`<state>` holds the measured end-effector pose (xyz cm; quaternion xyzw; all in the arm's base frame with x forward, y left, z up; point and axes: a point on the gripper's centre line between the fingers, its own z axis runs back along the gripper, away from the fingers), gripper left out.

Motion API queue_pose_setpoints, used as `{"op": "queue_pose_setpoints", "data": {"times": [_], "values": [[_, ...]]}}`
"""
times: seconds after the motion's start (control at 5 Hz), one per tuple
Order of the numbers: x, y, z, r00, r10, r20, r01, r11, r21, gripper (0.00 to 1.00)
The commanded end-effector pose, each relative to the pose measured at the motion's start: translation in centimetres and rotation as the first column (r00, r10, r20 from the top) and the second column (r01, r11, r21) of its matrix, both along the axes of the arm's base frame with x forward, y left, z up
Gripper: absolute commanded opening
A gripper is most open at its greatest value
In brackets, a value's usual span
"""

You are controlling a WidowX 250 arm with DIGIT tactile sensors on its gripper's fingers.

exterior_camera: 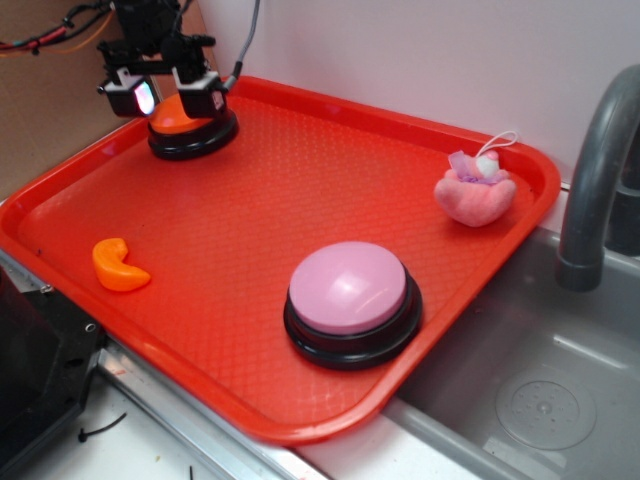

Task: Push the orange button.

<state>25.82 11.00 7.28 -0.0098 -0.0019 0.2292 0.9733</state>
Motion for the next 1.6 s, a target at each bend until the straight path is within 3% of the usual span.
{"op": "queue_pose_setpoints", "data": {"times": [0.0,1.2,1.4], "values": [[0.6,0.6,6.1,0.994,-0.044,0.102,0.039,0.998,0.048,1.0],[-1.5,-2.0,9.2,0.979,-0.142,0.144,0.132,0.988,0.079,1.0],[-2.1,-2.5,9.8,0.977,-0.143,0.157,0.127,0.986,0.111,1.0]]}}
